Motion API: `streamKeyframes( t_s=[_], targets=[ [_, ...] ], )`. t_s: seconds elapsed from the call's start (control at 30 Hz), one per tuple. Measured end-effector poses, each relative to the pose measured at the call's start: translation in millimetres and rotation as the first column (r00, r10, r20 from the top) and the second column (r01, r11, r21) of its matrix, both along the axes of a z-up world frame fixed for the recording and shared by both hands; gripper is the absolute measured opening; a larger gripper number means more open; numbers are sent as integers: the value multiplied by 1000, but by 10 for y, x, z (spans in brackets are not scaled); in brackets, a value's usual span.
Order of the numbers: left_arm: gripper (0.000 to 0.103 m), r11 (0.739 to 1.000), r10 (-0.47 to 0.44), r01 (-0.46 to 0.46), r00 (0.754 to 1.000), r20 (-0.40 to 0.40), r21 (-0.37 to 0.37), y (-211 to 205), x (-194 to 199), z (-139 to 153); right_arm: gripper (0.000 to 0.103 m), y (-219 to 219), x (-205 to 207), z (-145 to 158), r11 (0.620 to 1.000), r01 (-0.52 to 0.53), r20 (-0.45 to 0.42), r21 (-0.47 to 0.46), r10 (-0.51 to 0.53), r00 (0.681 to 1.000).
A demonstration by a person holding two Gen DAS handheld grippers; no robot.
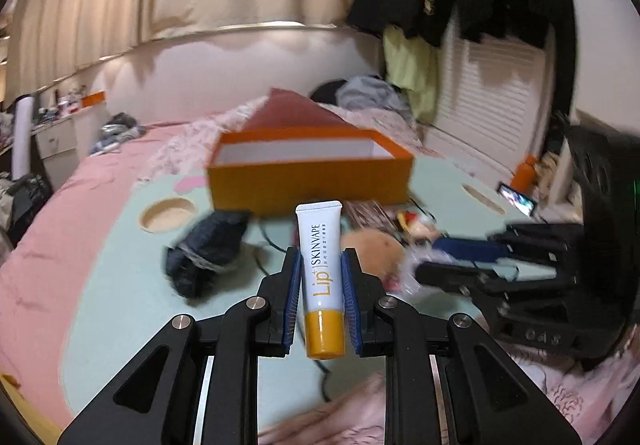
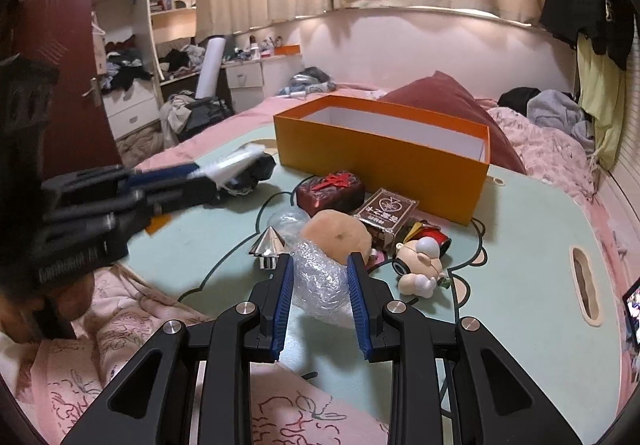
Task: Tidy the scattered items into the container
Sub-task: 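Lower the wrap into the orange box with the right gripper while the left drops the lip tube in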
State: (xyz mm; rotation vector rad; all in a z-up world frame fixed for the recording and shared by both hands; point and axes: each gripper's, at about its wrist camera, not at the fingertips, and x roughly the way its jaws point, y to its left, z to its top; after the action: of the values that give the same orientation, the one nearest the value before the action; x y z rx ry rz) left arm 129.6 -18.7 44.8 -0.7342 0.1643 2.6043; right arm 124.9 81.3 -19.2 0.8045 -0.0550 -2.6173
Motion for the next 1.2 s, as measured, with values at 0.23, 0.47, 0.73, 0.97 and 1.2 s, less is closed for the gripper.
streamKeyframes(
  t_s=[0.23, 0.47, 0.73, 0.97, 1.2],
  targets=[
    [22, 1000, -21, 21, 1000, -7, -1, 19, 28, -13, 26, 2, -34, -14, 1000, -5, 7, 5, 5, 1000],
    [22, 1000, -16, 16, 1000, 24, 26, -33, -7, -45, 26, 7, -39, -15, 1000, -7, 5, 6, 7, 1000],
    [22, 999, -12, 12, 999, 31, 30, -41, -32, -18, 26, 11, -48, -15, 1000, 1, 5, 14, -1, 1000],
    [22, 999, 19, -19, 1000, 0, 41, -101, -124, 108, 26, 59, -133, 108, 998, 47, -24, 41, -46, 999],
    [22, 992, 99, -93, 992, -74, 87, -158, -784, 696, 26, 226, -521, 608, 993, 116, -70, -22, -117, 991]
  ],
)
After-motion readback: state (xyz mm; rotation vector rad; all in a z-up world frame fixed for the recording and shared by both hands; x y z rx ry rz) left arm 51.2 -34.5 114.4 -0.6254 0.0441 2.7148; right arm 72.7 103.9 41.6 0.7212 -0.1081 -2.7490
